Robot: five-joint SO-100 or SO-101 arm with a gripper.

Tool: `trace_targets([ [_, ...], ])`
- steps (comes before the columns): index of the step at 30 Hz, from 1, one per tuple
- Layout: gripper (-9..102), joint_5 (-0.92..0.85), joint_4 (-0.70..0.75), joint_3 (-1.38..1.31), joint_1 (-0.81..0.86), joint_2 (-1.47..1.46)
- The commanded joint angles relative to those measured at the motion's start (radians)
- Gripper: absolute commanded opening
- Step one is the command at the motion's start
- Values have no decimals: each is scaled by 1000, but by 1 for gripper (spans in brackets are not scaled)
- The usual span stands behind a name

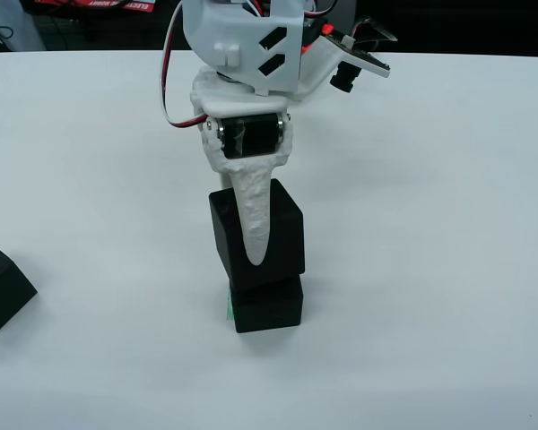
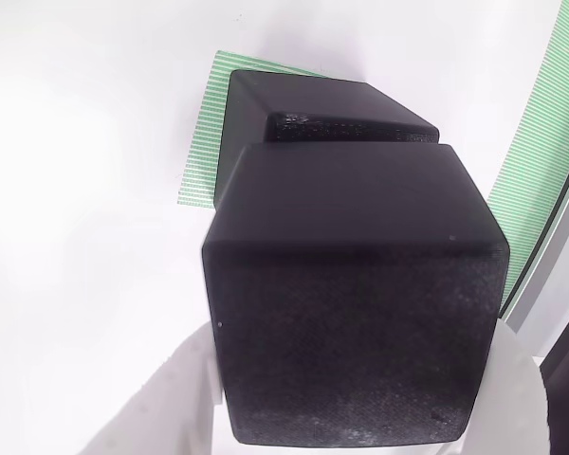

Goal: Stack 3 Blocks on the chosen place.

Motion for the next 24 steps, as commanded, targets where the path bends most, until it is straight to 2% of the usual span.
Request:
trace_targets([
  [1,23,9,-14,-31,5,-2],
  [7,23,8,-14,-34,6,-5],
  [11,29,8,-14,-34,9,-5],
  [24,34,0,-20,-28,20,-5],
])
